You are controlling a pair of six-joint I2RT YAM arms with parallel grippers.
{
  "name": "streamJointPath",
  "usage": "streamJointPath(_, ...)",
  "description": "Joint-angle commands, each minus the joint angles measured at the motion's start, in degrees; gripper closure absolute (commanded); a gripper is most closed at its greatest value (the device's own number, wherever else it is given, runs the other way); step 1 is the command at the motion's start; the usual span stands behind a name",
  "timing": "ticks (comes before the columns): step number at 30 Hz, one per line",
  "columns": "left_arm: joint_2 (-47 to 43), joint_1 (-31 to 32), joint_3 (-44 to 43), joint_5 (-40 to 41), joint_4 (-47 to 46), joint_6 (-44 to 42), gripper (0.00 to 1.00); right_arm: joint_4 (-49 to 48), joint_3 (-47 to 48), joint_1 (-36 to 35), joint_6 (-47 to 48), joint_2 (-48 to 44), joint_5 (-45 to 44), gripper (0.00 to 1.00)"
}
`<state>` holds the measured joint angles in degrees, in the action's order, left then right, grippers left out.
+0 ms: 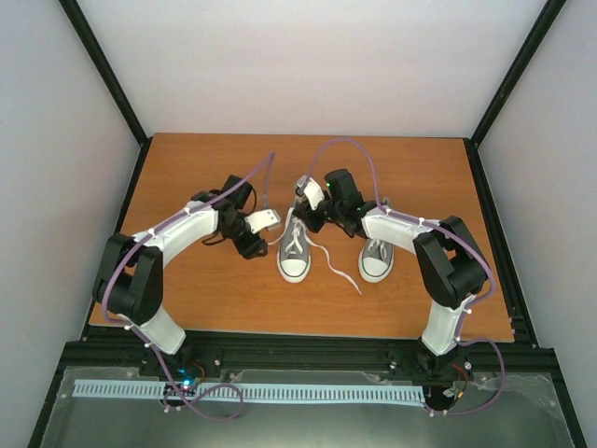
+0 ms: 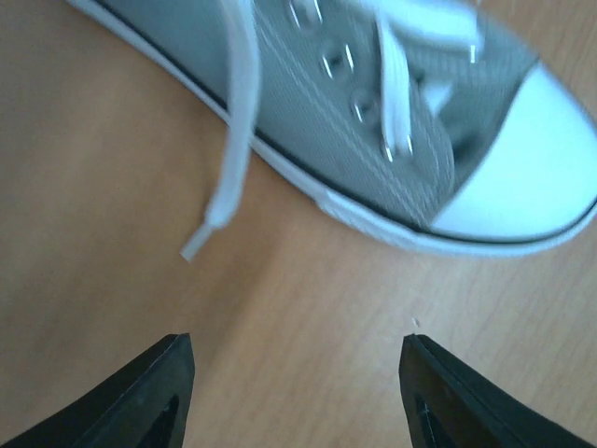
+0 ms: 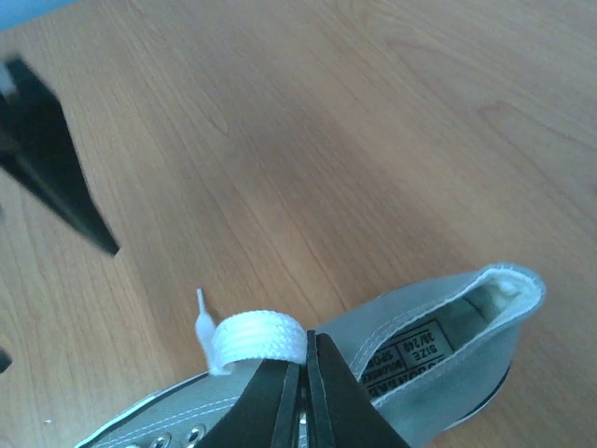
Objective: Tie the shoes
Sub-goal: Wrap the shoelace around the shoelace.
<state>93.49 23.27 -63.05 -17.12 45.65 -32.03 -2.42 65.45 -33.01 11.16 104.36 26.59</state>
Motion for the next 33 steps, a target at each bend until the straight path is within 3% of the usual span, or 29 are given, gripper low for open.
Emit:
streamJointPath(1, -1.66, -0.02, -5.99, -4.78, -9.28, -0.15, 0.38, 1.55, 1.60, 0.58, -4.99, -1.65, 1.47, 0.97)
streamJointPath(7, 3.54, 1.30, -7.75, -7.72, -22.59, 13.76, 0.64, 2.16, 3.34, 1.60, -15.29, -1.01, 0.72, 0.97)
streamJointPath(14, 5.15, 2.75, -3.08, -7.38, -33.07, 16.92, 0.69, 3.03, 5.03, 1.81, -24.06, -0.15, -0.01, 0.97)
streamJointPath(25, 9.07, 4.07, -3.93, -10.01, -36.19, 20.13, 0.89, 3.04, 5.22, 1.81, -26.49, 0.37, -1.93, 0.97)
streamJointPath(33, 8.06, 4.75, -2.18, -12.63, -36.86, 21.58, 0.89, 2.01, 4.86, 1.81, -28.26, 0.21, -3.24, 0.97)
